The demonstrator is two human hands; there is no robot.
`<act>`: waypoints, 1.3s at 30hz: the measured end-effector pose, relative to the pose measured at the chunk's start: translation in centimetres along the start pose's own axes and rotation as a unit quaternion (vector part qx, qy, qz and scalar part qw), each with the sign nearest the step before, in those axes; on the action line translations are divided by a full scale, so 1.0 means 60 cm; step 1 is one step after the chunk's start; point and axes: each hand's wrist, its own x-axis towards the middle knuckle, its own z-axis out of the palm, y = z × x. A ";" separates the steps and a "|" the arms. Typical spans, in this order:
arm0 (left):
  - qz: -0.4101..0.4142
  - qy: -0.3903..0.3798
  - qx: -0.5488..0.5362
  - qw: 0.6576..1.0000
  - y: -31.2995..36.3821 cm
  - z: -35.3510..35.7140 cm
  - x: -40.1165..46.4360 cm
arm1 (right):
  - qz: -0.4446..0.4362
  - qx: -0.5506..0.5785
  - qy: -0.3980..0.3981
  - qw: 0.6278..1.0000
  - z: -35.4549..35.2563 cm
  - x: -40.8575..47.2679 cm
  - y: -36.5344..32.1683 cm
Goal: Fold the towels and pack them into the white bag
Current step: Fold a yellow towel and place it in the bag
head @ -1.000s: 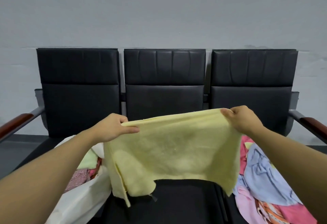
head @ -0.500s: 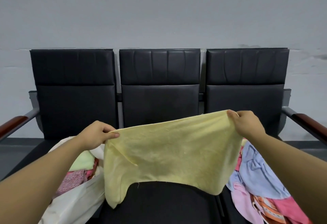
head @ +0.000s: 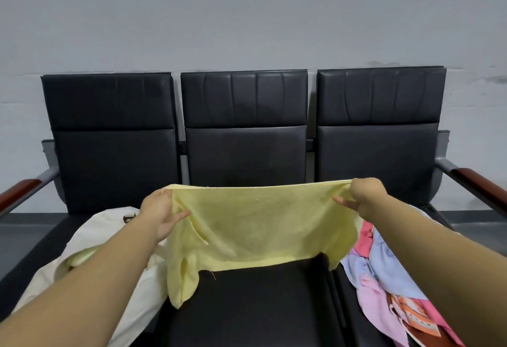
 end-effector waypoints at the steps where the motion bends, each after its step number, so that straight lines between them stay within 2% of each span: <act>1: 0.007 0.008 -0.016 1.000 -0.002 0.005 -0.003 | -0.009 -0.001 0.023 1.000 0.004 0.005 0.002; 2: 0.024 0.022 -0.018 0.999 -0.005 0.009 -0.002 | -0.012 0.003 0.063 0.998 0.001 0.002 0.003; 5: 0.074 0.057 -0.027 0.995 -0.008 0.017 -0.003 | -0.017 0.061 0.113 0.992 -0.005 -0.006 0.014; 9: 0.111 0.067 -0.057 0.990 0.001 0.027 -0.011 | -0.091 0.017 0.140 0.986 -0.004 -0.004 0.019; 11: 0.117 0.063 -0.057 0.990 0.006 0.032 -0.018 | -0.098 0.020 0.152 0.983 -0.006 -0.008 0.016; 14: 0.116 0.062 -0.009 0.991 0.005 0.032 -0.013 | -0.103 0.016 0.163 0.981 -0.005 -0.017 0.014; 15: 0.134 0.073 0.053 0.987 0.004 0.030 -0.012 | -0.109 0.012 0.167 0.980 -0.006 -0.018 0.013; 16: 0.166 0.083 0.149 0.971 0.002 0.026 -0.011 | -0.118 0.001 0.175 0.977 -0.008 -0.020 0.013; 19: 0.257 0.097 0.380 0.883 -0.008 0.003 -0.009 | -0.164 -0.048 0.206 0.963 -0.017 -0.023 0.021; 21: 0.285 0.113 0.442 0.843 -0.011 -0.016 -0.005 | -0.211 -0.080 0.228 0.947 -0.026 -0.027 0.028; 24: 0.304 0.153 0.484 0.806 -0.012 -0.034 -0.007 | -0.250 -0.098 0.255 0.929 -0.034 -0.033 0.038; 26: 0.324 0.163 0.472 0.803 -0.012 -0.034 -0.021 | -0.252 -0.106 0.274 0.922 -0.037 -0.041 0.044; 30: 0.351 0.156 0.413 0.826 -0.013 -0.033 -0.063 | -0.276 -0.134 0.323 0.895 -0.049 -0.067 0.058; 39: 0.342 0.071 0.509 0.787 0.004 -0.066 -0.073 | -0.283 -0.223 0.384 0.850 -0.090 -0.049 0.101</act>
